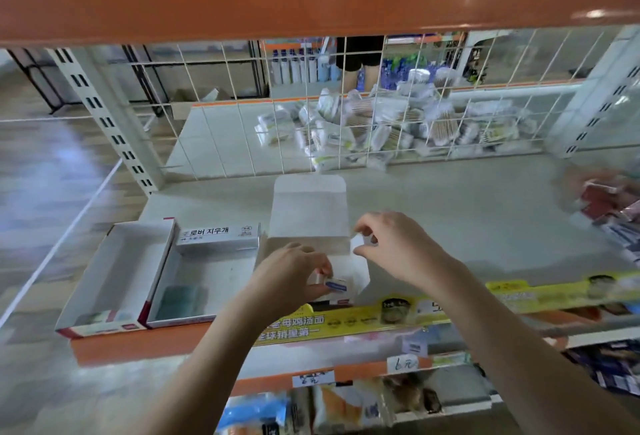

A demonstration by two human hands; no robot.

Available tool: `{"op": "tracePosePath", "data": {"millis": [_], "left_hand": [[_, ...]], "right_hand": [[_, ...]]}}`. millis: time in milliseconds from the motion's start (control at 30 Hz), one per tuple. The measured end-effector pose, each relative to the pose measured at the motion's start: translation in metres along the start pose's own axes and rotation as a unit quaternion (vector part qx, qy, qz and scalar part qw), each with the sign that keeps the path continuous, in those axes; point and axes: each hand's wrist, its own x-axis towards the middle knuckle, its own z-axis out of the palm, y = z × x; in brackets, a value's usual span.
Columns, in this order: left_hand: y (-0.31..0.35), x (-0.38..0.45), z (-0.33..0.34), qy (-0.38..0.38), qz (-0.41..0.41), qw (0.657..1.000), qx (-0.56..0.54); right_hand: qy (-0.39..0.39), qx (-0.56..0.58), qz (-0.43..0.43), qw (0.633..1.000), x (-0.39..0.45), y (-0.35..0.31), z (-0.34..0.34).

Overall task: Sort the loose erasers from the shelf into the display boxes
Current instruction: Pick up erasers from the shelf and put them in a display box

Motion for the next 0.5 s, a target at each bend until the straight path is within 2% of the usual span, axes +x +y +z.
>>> {"op": "tracePosePath", "data": {"millis": [300, 500], "left_hand": [[0.001, 0.008, 0.007, -0.062, -0.02, 0.995, -0.069], [-0.004, 0.013, 0.005, -0.101, -0.015, 0.99, -0.097]], "right_hand": [[-0.026, 0.032, 0.07, 0.997, 0.004, 0.009, 0.004], [-0.046, 0.063, 0.077, 0.994, 0.002, 0.007, 0.002]]}}
